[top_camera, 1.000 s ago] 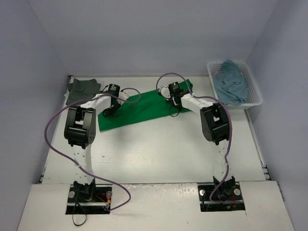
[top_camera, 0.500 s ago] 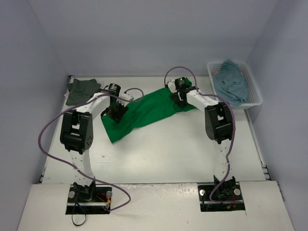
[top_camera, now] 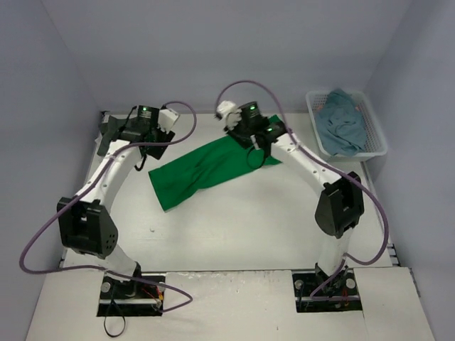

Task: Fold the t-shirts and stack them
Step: Fold the tshirt

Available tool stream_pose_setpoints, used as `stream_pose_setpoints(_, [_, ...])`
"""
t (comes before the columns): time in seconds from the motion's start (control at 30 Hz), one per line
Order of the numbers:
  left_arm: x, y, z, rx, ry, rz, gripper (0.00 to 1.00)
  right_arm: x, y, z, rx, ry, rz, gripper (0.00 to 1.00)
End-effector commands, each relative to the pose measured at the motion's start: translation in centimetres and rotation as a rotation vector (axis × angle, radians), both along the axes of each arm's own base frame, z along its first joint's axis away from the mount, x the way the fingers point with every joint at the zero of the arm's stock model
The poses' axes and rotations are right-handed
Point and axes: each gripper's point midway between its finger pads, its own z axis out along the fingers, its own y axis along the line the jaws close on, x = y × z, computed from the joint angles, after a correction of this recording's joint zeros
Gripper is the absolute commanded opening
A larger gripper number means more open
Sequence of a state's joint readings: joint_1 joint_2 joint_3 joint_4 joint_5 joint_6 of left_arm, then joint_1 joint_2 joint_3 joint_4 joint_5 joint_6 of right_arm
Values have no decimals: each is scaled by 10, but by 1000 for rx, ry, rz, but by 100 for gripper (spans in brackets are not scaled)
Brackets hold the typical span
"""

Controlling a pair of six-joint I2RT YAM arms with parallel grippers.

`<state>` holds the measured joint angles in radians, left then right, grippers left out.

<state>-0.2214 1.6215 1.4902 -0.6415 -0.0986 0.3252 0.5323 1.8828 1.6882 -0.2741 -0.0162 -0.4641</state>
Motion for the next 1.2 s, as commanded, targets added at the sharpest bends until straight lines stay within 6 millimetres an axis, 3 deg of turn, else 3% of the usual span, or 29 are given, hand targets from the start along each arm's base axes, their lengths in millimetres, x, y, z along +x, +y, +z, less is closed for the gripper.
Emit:
stream_pose_setpoints(0.0, [-13, 4, 76, -92, -188, 10, 53, -86, 83, -31, -20, 145, 317, 17])
stream_pose_setpoints(0.03, [-16, 7, 84, -99, -212, 13, 54, -103, 103, -36, -25, 158, 374, 11])
stream_pose_setpoints(0.1, [-30, 15, 104, -104, -268, 30, 57, -114, 128, -46, -15, 182, 438, 0])
stream_pose_setpoints(0.17, [-40, 32, 121, -92, -315, 74, 58, -124, 151, -61, -1, 223, 489, 0])
stream_pose_setpoints(0.23, [-51, 55, 135, -68, -359, 151, 58, -123, 170, -55, 39, 222, 514, 0])
stream_pose_setpoints(0.27, [-56, 76, 140, -62, -376, 214, 58, -123, 176, -65, 41, 244, 522, 0])
stream_pose_setpoints(0.33, [-69, 93, 151, -74, -418, 268, 58, -123, 187, -67, 63, 257, 536, 0])
stream_pose_setpoints(0.4, [-80, 126, 156, -47, -448, 362, 58, -123, 200, -75, 69, 268, 555, 0])
stream_pose_setpoints(0.53, [-101, 156, 168, -25, -504, 448, 58, -120, 217, -85, 78, 273, 568, 0])
stream_pose_setpoints(0.67, [-108, 168, 162, -46, -500, 478, 58, -111, 230, -93, 81, 268, 563, 0])
stream_pose_setpoints(0.73, [-107, 173, 150, -49, -479, 490, 58, -106, 236, -88, 94, 251, 560, 0])
stream_pose_setpoints(1.0, [-102, 178, 118, -80, -430, 493, 58, -112, 243, -128, 61, 310, 567, 0])
stream_pose_setpoints(1.17, [-99, 182, 106, -86, -417, 499, 58, -107, 248, -132, 66, 306, 562, 0])
